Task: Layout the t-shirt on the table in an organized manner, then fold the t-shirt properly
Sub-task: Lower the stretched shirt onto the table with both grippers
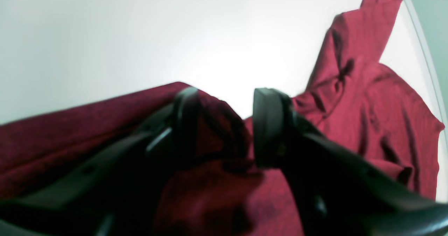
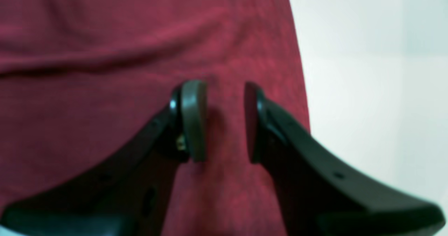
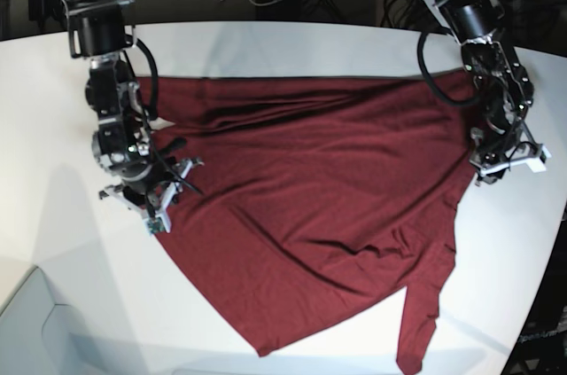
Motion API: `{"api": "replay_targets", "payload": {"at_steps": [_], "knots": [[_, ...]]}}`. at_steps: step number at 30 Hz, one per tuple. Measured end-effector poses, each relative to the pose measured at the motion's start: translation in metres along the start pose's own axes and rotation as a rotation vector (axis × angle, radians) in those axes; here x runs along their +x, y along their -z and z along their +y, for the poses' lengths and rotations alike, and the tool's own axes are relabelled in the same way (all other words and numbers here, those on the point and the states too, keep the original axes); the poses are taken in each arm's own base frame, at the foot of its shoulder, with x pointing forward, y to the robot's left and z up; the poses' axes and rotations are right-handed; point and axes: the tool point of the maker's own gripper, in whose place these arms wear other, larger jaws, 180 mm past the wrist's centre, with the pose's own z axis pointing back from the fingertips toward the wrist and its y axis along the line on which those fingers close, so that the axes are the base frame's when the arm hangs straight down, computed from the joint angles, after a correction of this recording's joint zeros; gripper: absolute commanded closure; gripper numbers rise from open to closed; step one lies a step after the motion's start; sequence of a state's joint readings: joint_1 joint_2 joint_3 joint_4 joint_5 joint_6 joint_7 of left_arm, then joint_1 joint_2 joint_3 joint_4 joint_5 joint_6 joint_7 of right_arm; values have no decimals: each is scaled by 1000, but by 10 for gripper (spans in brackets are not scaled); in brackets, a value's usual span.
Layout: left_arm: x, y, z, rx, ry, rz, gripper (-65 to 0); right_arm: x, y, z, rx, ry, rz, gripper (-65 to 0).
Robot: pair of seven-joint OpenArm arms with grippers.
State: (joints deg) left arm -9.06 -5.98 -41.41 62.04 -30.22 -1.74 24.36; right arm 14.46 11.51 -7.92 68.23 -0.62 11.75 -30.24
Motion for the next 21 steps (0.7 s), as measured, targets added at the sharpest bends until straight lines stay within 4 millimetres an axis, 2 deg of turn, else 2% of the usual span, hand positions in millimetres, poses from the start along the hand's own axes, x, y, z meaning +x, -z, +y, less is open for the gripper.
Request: {"api": "replay_targets", "payload": {"at_steps": [1, 4, 8, 18, 21], "knots": [[3, 0, 3, 3, -1, -14, -256, -7, 4, -1, 2, 7, 17, -192], [15, -3, 19, 35, 27, -50, -256, -11, 8, -13, -5, 22, 6, -191], [31, -9, 41, 78, 59, -93, -256, -23, 5, -30, -36, 3, 6, -191], [35, -10, 45, 89, 64, -88, -256, -50, -15, -40, -54, -40, -16, -191], [38, -12, 43, 92, 67, -91, -256, -57, -18, -50, -75, -19, -5, -191]]}}
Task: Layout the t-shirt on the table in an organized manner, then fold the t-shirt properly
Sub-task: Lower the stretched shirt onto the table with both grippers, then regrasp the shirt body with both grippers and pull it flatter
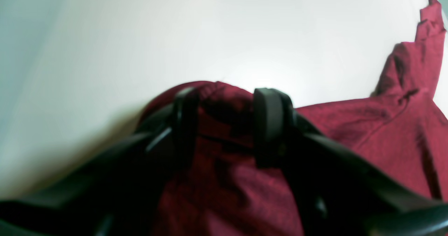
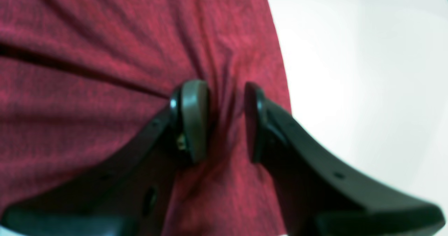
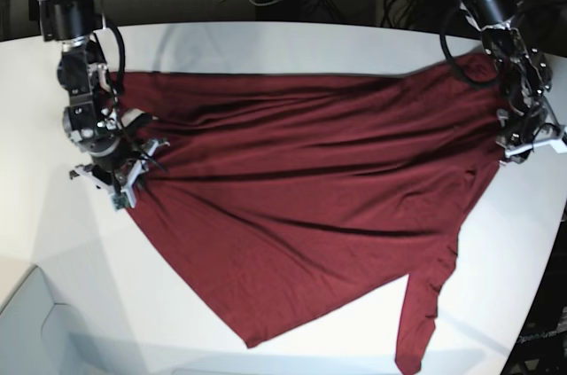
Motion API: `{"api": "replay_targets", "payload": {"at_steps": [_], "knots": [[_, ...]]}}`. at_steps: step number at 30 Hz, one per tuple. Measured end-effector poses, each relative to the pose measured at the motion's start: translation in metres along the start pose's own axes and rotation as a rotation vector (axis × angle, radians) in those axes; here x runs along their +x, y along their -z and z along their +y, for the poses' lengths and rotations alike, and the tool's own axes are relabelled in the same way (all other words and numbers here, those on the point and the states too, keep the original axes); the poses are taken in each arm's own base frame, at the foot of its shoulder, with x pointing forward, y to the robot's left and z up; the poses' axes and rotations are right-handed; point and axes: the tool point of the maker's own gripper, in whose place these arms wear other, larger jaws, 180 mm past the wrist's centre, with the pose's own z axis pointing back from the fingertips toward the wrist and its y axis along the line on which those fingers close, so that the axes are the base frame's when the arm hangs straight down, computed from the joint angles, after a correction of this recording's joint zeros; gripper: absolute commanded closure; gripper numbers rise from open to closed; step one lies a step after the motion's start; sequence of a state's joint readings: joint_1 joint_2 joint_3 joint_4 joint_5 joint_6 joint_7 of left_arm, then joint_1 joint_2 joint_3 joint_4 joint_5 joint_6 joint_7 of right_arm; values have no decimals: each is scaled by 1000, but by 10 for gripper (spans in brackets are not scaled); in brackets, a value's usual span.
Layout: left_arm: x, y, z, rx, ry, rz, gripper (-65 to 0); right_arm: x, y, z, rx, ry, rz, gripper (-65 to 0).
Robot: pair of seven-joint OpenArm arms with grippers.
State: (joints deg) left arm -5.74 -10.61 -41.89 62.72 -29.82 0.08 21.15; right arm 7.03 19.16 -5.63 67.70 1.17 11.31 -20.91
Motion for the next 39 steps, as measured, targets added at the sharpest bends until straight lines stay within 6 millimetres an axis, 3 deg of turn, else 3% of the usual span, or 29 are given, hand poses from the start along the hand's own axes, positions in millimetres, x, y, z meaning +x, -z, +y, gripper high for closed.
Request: {"api": "replay_targets", "payload": {"at_steps": [6, 10, 15, 18, 21, 24, 26, 27, 30, 33, 36, 39], "knots": [[19, -6, -11, -27, 12, -53, -256, -25, -12, -39, -90, 90, 27, -191], [26, -12, -14, -40, 24, -75, -256, -39, -19, -55, -126, 114, 42, -191], [22, -16, -15, -42, 26, -69, -256, -45, -29, -62, -150, 90, 73, -191], [19, -24, -27, -71, 22, -78, -256, -42, -49, -56, -157, 77, 85, -191], [18, -33, -43, -104, 3, -103, -256, -15, -66, -46, -166, 95, 4, -192], [-3, -36, -63, -140, -17, -77, -256, 51, -75, -42, -162, 102, -186, -192], [-20, -36, -78, -171, -1, -30, -256, 75, -71, -34, -146, 100, -239, -192], [-25, -37, -84, -184, 1, -20, -256, 78, -66, -26, -126, 100, -235, -192], [-37, -38, -102, -223, 25, 1, -256, 67, -39, 5, -45, 81, -149, -192], [-55, -44, -116, -260, 43, 36, -256, 78, -16, 30, 22, 33, -133, -192], [-71, -46, -122, -275, 74, 73, -256, 92, 5, 43, 62, 13, -122, -192], [-77, -46, -124, -280, 90, 79, -256, 85, 26, 51, 84, 21, -57, -192]]}}
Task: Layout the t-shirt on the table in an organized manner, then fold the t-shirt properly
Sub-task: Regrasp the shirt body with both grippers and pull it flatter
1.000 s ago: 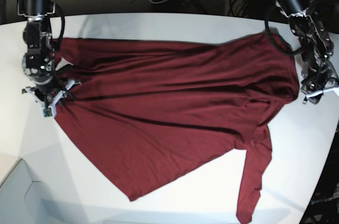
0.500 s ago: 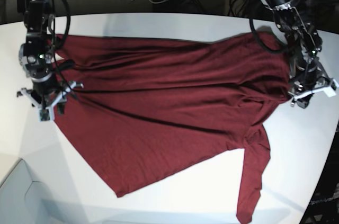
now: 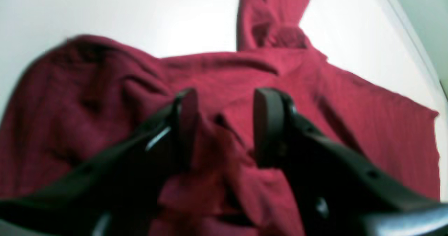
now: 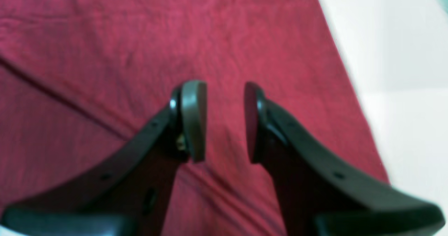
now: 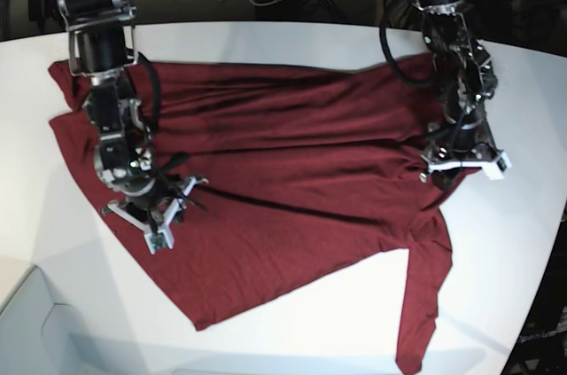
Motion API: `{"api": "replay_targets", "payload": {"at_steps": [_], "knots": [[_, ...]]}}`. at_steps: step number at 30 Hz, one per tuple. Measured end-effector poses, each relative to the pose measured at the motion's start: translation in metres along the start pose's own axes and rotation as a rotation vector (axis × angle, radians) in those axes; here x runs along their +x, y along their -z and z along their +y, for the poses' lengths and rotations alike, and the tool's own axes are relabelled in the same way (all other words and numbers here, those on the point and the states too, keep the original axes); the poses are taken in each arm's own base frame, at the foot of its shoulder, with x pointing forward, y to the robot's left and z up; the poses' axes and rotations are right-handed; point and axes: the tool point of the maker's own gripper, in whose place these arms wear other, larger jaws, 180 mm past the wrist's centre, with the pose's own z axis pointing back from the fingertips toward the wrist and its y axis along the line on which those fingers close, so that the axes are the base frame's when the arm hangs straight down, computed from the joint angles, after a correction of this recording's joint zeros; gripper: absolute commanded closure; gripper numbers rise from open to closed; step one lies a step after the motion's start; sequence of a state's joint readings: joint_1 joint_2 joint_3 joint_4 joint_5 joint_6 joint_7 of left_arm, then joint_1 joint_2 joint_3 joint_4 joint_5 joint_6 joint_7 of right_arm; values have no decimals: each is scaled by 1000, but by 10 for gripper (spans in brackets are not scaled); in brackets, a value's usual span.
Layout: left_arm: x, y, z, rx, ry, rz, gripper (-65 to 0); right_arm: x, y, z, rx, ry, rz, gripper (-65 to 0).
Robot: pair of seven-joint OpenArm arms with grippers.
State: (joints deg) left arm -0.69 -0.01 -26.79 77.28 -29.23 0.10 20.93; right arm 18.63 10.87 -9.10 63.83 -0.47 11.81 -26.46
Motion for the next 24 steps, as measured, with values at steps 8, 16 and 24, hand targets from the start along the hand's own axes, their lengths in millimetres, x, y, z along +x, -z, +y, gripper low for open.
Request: {"api": "replay_targets", "payload": {"at_steps": [8, 16, 24], "knots": [[-6, -1, 39, 57, 38, 40, -256, -11, 23, -17, -11, 47, 64, -192], [13, -13, 77, 134, -18, -14, -256, -33, -2, -36, -47, -10, 60, -191], [23, -17, 85, 166, -5, -32, -256, -50, -27, -38, -64, -47, 61, -191]]}}
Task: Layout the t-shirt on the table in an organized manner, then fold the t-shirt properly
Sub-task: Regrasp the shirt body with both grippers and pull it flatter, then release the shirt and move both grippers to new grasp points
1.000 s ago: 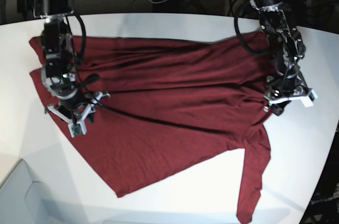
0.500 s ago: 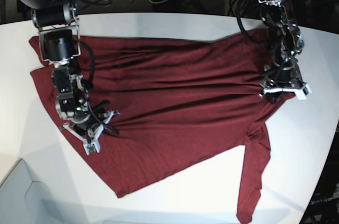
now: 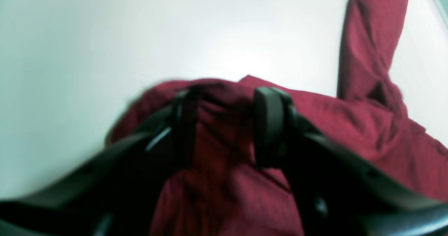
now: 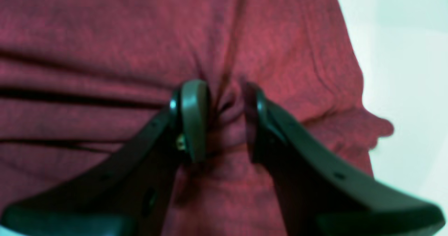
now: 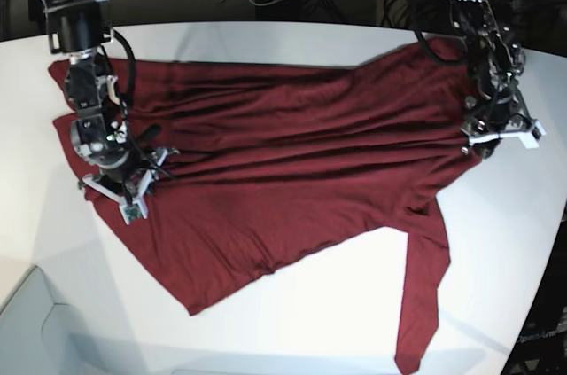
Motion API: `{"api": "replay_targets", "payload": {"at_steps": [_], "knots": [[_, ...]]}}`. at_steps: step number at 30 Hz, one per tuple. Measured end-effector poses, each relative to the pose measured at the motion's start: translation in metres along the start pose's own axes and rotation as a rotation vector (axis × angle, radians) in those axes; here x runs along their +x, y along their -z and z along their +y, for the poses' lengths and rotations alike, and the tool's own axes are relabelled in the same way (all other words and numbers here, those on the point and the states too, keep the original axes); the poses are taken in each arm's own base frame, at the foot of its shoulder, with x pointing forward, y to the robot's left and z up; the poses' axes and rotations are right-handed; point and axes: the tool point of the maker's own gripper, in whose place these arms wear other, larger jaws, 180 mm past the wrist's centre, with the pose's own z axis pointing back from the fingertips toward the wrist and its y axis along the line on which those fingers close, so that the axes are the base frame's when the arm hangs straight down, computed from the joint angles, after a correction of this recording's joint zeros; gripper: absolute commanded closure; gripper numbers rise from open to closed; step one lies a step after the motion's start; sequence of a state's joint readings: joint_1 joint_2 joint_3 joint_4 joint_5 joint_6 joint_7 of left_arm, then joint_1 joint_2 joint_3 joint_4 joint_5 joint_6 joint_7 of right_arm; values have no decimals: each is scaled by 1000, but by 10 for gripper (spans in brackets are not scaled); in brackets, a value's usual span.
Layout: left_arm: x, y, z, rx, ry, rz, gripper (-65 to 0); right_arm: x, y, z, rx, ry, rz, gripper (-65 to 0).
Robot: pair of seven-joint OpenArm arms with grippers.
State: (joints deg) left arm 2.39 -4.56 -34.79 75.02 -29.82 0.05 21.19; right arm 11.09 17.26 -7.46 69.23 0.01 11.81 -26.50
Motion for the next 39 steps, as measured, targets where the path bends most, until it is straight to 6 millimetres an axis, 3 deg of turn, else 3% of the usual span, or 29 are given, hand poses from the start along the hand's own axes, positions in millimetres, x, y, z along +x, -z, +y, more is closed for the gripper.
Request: {"api": "replay_targets", "payload": {"at_steps": [3, 5, 7, 9, 10, 15, 19, 24, 28, 31, 34, 39], "knots": [[11, -5, -14, -30, 1, -26, -256, 6, -22, -16, -51, 31, -49, -191], [22, -10, -29, -62, -5, -67, -256, 24, -38, -25, -87, 31, -109, -191], [31, -15, -43, -92, -17, -101, -256, 46, -53, -25, -96, 34, -189, -191], [30, -17, -55, -118, -10, -99, -256, 54, -64, -16, -82, 35, -237, -191], [26, -16, -63, -136, 6, -89, -256, 51, -69, -12, -76, 31, -240, -191], [7, -8, -93, -200, 49, -40, -256, -9, -80, 20, -28, 40, -109, -191], [-15, 6, -115, -235, 59, 28, -256, -22, -90, 42, 12, 66, -101, -191], [-27, 21, -108, -200, 46, 71, -256, -56, -108, 57, 39, 52, -30, -190], [-34, 31, -108, -190, 45, 104, -256, -59, -118, 61, 43, 52, -45, -190], [-32, 36, -99, -171, 52, 104, -256, -78, -119, 66, 55, 55, 5, -190], [-35, 36, -92, -159, 49, 106, -256, -96, -110, 69, 65, 77, 38, -190], [-32, 33, -75, -155, 77, 97, -256, -81, -80, 54, 42, 102, 5, -190]]}}
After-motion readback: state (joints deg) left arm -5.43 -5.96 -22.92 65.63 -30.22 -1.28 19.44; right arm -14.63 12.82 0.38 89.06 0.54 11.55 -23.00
